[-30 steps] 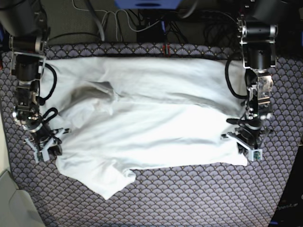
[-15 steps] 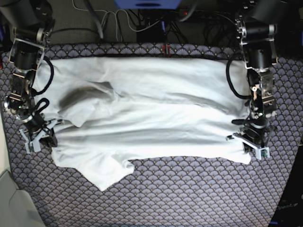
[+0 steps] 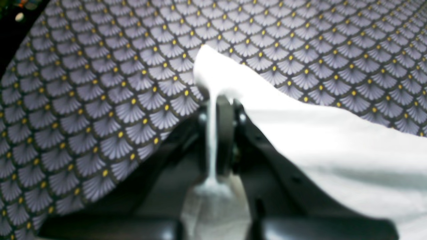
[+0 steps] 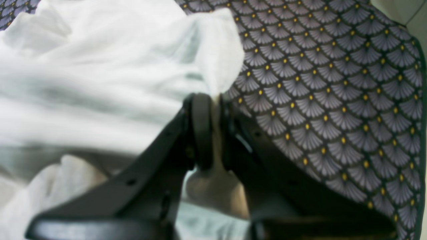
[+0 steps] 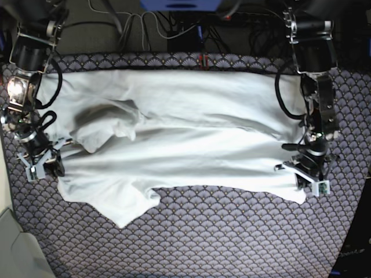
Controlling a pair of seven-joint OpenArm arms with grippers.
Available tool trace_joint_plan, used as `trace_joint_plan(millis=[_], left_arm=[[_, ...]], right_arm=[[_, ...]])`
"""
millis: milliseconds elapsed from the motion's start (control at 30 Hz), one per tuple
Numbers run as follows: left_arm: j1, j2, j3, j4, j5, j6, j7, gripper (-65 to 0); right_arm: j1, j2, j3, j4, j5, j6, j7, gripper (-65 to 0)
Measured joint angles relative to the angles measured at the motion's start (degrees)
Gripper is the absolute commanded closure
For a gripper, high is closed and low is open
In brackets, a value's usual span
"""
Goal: Fold the T-shirt properly
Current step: 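Lift the hem side and fold it toward the shoulders with both grippers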
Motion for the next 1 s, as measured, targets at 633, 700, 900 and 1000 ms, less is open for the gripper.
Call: trace_joint_plan(millis=[633,700,900,1000], left_arm=[[6.3,3.2,-10.2,4.6,-0.7,-1.7,1.1,-0.4],[7.3,3.3,-10.2,4.6,-0.6,-1.8,1.2,-0.4],[9.7,4.1,-10.4,7.8,-0.4,-1.2,1.1,-0.4],[10.5,4.2,-10.5,8.2,-0.2,-0.9,0.9,-0.4]], right_arm=[[-9.0,2.1,1.5,5.7,9.2,1.0,0.2,-2.3],[-10.1,2.2,1.5,6.2,9.5,1.0,0.7,-2.3],[-15.1,1.5,1.7,12.6,9.2,0.3,0.4,-2.3],[-16.2,0.9,1.7,14.2,9.3,0.0,0.6,-2.3]])
